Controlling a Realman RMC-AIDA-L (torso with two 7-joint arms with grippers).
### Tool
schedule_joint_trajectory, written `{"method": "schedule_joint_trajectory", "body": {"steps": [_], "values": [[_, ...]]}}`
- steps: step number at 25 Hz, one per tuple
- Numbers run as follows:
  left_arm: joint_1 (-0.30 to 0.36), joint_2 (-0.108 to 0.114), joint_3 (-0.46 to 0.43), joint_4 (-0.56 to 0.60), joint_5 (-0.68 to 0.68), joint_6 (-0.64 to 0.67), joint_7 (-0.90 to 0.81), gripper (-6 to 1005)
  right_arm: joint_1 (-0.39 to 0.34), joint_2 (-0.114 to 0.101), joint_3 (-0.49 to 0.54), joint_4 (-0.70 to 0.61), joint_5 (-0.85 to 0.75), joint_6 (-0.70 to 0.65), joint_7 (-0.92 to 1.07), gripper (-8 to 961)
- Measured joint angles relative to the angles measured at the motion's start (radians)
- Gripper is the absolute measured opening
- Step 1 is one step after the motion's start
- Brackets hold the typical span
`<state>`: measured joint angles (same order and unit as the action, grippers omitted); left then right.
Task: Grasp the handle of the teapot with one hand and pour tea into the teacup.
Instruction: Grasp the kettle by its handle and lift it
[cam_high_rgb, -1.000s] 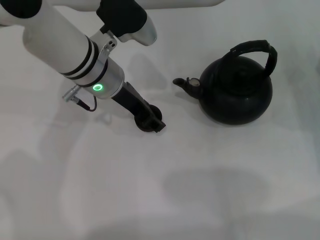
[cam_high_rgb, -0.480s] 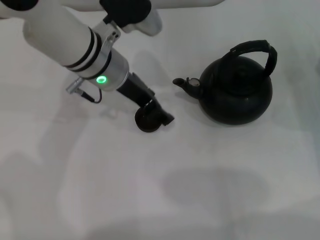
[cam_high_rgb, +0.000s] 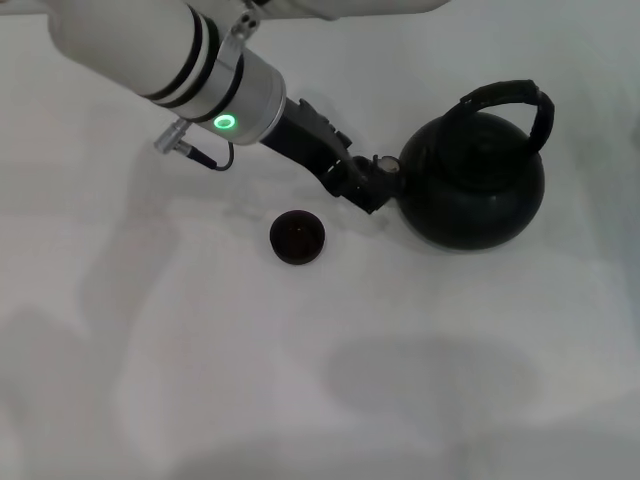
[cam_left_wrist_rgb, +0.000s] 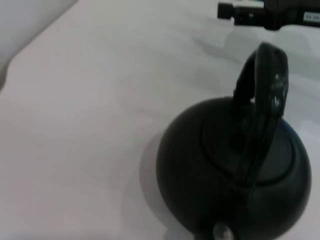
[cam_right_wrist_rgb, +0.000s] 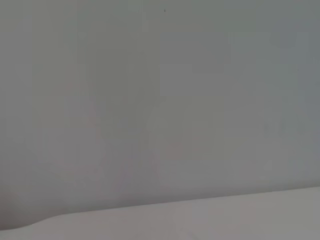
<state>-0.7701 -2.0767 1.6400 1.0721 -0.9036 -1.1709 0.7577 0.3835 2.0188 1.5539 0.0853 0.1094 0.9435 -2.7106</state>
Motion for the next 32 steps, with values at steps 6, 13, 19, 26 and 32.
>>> {"method": "schedule_joint_trajectory", "body": {"steps": [6, 13, 19, 26, 32], "values": [[0.096, -0.001, -0.093, 0.077, -0.087, 0.051, 0.064, 890, 0.0, 0.0, 0.0, 0.001, 0.002, 0.001, -0.001, 827], [0.235, -0.002, -0.226, 0.064, -0.403, 0.157, 0.305, 889, 0.002, 0.0, 0.0, 0.001, 0.003, 0.001, -0.004, 826], [0.364, -0.001, -0.269, -0.051, -0.837, 0.283, 0.679, 889, 0.003, -0.001, 0.005, 0.001, 0.003, 0.009, -0.007, 826], [0.388, -0.003, -0.315, -0.329, -1.255, 0.265, 1.044, 888, 0.003, -0.002, 0.009, 0.004, 0.002, 0.048, -0.002, 826], [0.388, -0.006, -0.314, -0.518, -1.572, 0.241, 1.33, 890, -0.003, -0.003, 0.007, 0.015, 0.002, 0.104, 0.063, 826]]}}
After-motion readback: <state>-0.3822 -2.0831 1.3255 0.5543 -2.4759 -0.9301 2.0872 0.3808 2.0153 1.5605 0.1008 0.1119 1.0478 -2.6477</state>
